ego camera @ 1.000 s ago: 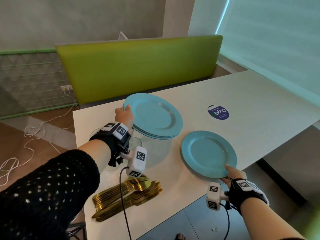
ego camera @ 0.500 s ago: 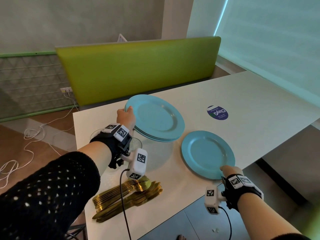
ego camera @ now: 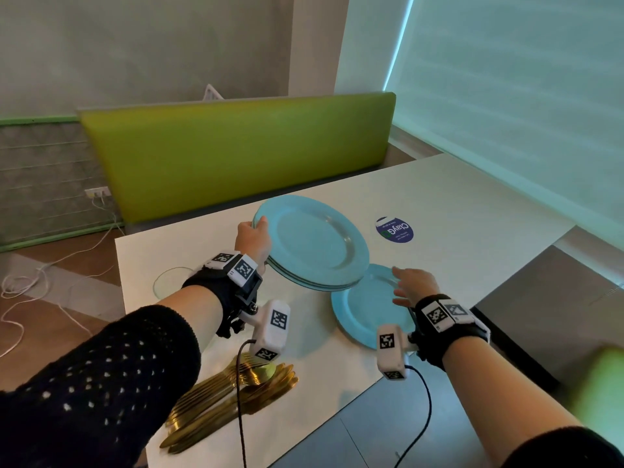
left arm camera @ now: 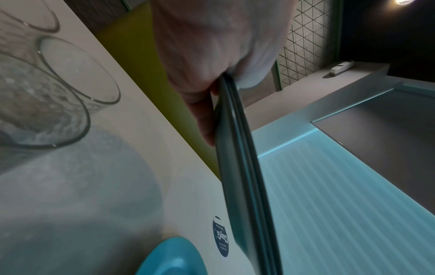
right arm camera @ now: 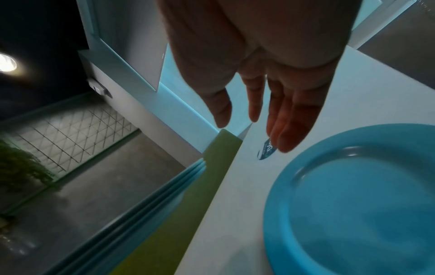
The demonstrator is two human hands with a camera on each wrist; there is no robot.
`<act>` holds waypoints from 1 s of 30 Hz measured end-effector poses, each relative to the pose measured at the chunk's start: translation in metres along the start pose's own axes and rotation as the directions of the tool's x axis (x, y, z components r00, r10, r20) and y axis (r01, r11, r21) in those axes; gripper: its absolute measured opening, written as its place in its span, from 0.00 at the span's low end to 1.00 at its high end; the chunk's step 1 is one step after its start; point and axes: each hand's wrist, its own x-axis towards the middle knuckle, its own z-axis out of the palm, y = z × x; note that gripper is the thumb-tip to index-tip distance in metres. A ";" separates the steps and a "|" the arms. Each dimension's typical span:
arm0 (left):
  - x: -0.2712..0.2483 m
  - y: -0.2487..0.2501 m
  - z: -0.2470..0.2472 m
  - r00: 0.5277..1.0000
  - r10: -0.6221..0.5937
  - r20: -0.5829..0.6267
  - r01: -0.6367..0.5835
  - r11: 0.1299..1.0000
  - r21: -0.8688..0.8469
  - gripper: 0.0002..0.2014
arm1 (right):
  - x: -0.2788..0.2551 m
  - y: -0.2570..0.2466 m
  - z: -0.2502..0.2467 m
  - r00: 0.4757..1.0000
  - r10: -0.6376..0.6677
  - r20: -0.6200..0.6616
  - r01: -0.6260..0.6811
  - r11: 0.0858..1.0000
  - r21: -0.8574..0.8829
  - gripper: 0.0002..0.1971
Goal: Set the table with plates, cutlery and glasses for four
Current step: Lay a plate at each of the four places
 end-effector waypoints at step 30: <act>0.049 0.038 0.227 0.993 -0.106 0.059 0.104 0.994 0.032 0.23 | 0.198 -0.073 -0.114 0.994 0.086 0.074 -0.100 0.970 0.220 0.19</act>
